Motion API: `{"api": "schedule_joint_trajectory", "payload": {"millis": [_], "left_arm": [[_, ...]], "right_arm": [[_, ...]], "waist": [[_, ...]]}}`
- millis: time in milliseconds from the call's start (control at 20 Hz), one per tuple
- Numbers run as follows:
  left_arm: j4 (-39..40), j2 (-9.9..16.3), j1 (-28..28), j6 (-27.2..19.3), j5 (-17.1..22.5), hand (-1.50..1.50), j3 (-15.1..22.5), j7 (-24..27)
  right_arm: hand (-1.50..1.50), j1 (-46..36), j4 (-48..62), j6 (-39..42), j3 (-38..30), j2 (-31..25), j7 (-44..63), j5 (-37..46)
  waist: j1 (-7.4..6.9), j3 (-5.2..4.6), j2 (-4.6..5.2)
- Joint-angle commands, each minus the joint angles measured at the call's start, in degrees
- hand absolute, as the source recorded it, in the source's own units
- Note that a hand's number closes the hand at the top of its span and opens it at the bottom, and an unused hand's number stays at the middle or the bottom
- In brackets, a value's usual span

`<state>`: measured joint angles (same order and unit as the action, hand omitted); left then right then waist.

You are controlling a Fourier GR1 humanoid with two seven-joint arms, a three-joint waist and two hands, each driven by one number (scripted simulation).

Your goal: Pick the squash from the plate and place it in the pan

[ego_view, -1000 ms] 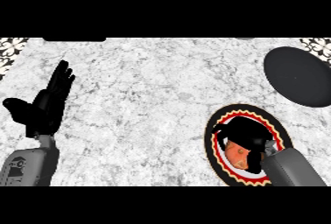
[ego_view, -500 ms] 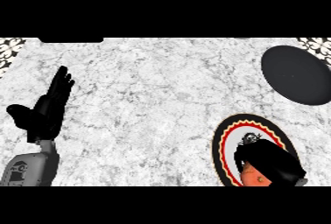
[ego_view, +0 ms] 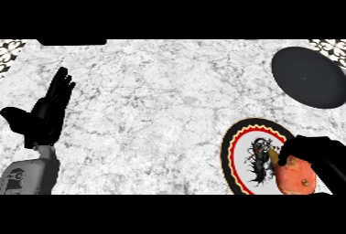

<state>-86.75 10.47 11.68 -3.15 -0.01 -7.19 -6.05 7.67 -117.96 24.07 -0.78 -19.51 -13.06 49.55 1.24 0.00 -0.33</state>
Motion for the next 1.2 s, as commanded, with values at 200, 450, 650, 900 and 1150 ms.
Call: {"api": "schedule_joint_trajectory", "payload": {"millis": [200, 450, 650, 900, 1150], "left_arm": [[2.7, -0.5, 2.0, 0.0, -0.6, 0.0, 0.1, 2.1], [0.5, 1.4, 1.6, 2.1, 1.2, 0.0, -0.9, -0.5], [1.7, -0.5, 2.7, 0.3, -0.5, 0.0, 0.5, 0.2], [6.4, -1.0, 6.4, 0.5, -0.8, 0.0, 0.6, 1.7], [3.2, -1.0, 5.1, 1.4, -0.1, 0.0, 1.3, 0.1]], "right_arm": [[1.5, -7.4, 0.2, 2.2, -16.4, 2.1, 3.9, -14.4], [1.5, -19.0, 11.8, 5.8, -22.4, 3.8, 11.2, -25.1], [1.5, -29.7, 28.7, 3.8, -27.7, -3.9, 8.4, -25.6], [1.5, -37.7, 49.9, -5.3, -27.9, -11.5, -3.4, -17.6], [1.5, -39.6, 64.5, -19.7, -26.5, -13.3, -12.3, -8.4]], "waist": [[-0.92, 0.0, 0.35], [-2.04, 0.01, 0.45], [-2.06, 0.03, 0.62], [-2.92, 0.08, 1.24], [-4.7, 0.23, 1.78]]}}
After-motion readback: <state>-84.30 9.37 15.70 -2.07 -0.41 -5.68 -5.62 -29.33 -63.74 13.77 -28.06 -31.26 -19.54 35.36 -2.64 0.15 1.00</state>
